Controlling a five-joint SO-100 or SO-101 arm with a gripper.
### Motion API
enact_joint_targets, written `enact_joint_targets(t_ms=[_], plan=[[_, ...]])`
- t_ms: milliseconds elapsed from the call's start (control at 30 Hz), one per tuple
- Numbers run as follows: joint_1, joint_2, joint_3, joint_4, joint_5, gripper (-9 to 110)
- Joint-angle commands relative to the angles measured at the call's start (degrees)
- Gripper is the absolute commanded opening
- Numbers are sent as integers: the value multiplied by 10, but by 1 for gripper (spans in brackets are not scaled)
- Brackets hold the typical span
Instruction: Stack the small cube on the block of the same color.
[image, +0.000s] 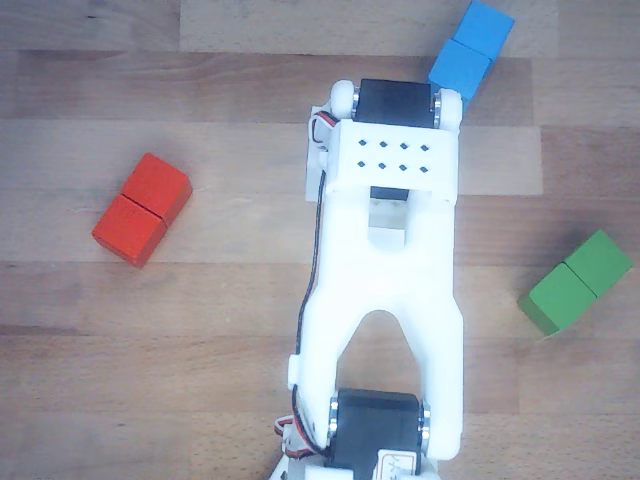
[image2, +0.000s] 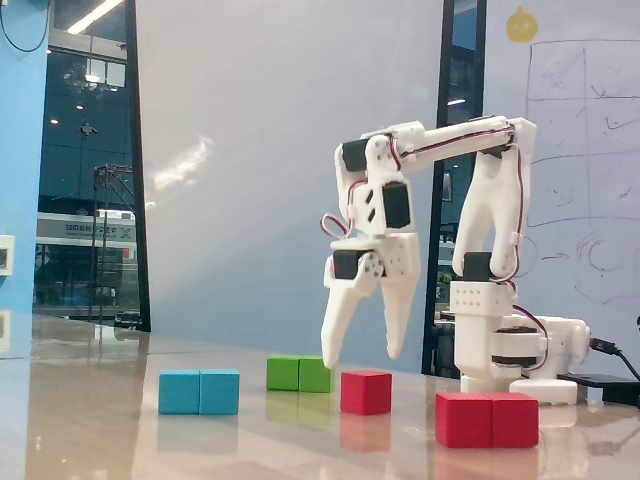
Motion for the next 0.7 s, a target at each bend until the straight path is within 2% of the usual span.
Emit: enact_joint_targets(t_ms=[0, 667], plan=[[4, -5, 1, -23, 0, 35], [4, -101, 1, -73, 0, 33]])
